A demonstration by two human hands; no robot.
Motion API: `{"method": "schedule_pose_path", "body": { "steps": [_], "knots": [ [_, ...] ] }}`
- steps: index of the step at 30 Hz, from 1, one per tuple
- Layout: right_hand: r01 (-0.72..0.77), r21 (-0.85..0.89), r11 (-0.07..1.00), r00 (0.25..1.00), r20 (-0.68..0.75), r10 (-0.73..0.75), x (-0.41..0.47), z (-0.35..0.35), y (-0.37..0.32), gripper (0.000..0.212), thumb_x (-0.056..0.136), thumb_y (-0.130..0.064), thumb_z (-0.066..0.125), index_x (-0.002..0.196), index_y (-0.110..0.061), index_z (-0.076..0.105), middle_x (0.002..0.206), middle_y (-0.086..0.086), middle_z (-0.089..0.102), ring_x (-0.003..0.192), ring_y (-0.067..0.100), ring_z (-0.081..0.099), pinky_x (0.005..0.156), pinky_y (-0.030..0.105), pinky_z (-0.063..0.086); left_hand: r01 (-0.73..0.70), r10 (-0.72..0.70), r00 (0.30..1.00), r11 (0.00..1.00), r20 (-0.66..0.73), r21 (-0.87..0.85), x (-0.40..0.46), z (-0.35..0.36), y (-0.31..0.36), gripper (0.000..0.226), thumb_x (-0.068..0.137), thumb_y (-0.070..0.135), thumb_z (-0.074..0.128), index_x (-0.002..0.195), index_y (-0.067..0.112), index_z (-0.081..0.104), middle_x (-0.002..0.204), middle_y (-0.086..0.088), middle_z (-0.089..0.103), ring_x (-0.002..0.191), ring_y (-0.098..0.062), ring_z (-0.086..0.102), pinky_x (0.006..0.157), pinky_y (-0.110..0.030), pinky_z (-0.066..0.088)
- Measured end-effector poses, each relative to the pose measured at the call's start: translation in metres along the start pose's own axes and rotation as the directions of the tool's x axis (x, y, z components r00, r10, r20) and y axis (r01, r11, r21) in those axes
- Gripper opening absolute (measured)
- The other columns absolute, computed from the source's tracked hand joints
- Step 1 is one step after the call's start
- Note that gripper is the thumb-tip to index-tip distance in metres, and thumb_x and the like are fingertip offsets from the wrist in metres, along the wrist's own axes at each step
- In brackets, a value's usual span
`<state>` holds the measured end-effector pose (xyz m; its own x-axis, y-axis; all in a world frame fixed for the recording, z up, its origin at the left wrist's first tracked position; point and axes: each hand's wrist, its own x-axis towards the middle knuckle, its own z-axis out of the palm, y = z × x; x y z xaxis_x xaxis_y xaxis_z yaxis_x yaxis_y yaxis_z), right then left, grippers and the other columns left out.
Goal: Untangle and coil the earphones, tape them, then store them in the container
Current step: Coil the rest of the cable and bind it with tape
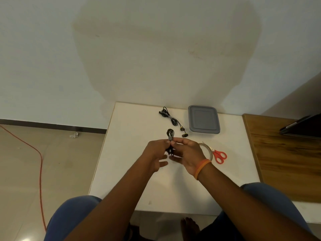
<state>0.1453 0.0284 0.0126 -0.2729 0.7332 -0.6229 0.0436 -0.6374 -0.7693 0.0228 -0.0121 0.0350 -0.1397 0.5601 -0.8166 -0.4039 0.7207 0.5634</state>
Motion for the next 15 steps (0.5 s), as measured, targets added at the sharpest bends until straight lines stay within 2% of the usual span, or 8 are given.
{"method": "schedule_pose_path", "body": {
  "steps": [2,5,7,8,10,12,15],
  "knots": [
    [0.035,-0.019,0.999,0.997,-0.065,-0.037,0.016,0.011,0.001,0.016,0.086,-0.001,0.066,0.101,-0.003,0.070,0.097,0.019,0.072,0.086,0.031,0.070,0.078,0.039,0.058,-0.051,0.056,0.994,0.997,-0.089,0.055,0.004,-0.004,0.007,0.024,0.099,0.020,0.055,0.122,0.015,0.062,0.132,-0.011,0.056,0.108,-0.027,0.050,0.094,-0.043,0.043],
    [0.180,-0.287,0.941,0.961,-0.153,-0.231,0.046,0.025,0.005,0.009,0.080,-0.004,0.073,0.089,-0.006,0.074,0.089,0.013,0.073,0.082,0.027,0.070,0.078,0.037,0.059,-0.146,0.140,0.963,0.989,-0.230,-0.009,0.012,-0.019,0.018,0.041,0.098,0.010,0.055,0.139,0.011,0.051,0.139,-0.013,0.051,0.110,-0.025,0.048,0.097,-0.039,0.042],
    [0.244,-0.460,0.853,0.928,-0.144,-0.343,0.060,0.032,0.004,0.010,0.079,-0.008,0.075,0.089,-0.008,0.074,0.088,0.007,0.072,0.078,0.018,0.067,0.071,0.020,0.056,-0.184,0.157,0.946,0.981,-0.284,-0.069,0.015,-0.027,0.023,0.037,0.098,0.004,0.052,0.134,0.011,0.055,0.134,-0.013,0.054,0.110,-0.025,0.050,0.096,-0.037,0.042],
    [0.263,-0.526,0.809,0.913,-0.135,-0.385,0.066,0.034,0.004,0.013,0.079,-0.010,0.075,0.092,-0.007,0.073,0.089,0.005,0.071,0.077,0.014,0.064,0.067,0.012,0.051,-0.183,0.149,0.944,0.979,-0.295,-0.092,0.015,-0.030,0.024,0.034,0.098,0.003,0.051,0.130,0.012,0.059,0.131,-0.013,0.055,0.108,-0.025,0.050,0.094,-0.037,0.043],
    [0.275,-0.620,0.735,0.896,-0.112,-0.430,0.075,0.034,0.003,0.018,0.080,-0.012,0.075,0.098,-0.007,0.072,0.092,0.003,0.069,0.078,0.010,0.061,0.064,0.005,0.042,-0.163,0.127,0.953,0.980,-0.277,-0.114,0.016,-0.031,0.024,0.031,0.098,0.003,0.049,0.124,0.013,0.062,0.128,-0.012,0.056,0.107,-0.026,0.051,0.093,-0.039,0.045],
    [0.270,-0.666,0.696,0.894,-0.094,-0.437,0.081,0.033,0.003,0.024,0.080,-0.014,0.076,0.102,-0.008,0.070,0.094,0.003,0.068,0.080,0.010,0.060,0.065,0.006,0.041,-0.153,0.124,0.967,0.981,-0.224,-0.118,0.016,-0.028,0.023,0.034,0.099,0.001,0.046,0.130,0.009,0.058,0.134,-0.012,0.055,0.106,-0.023,0.051,0.096,-0.039,0.045],
    [0.272,-0.651,0.709,0.907,-0.073,-0.415,0.082,0.030,0.004,0.033,0.077,-0.019,0.079,0.106,-0.009,0.068,0.096,0.003,0.067,0.082,0.012,0.062,0.067,0.010,0.044,-0.145,0.121,0.970,0.984,-0.210,-0.102,0.017,-0.025,0.022,0.038,0.100,-0.001,0.044,0.137,0.004,0.053,0.138,-0.009,0.054,0.110,-0.023,0.053,0.097,-0.035,0.045]
  ]
}}
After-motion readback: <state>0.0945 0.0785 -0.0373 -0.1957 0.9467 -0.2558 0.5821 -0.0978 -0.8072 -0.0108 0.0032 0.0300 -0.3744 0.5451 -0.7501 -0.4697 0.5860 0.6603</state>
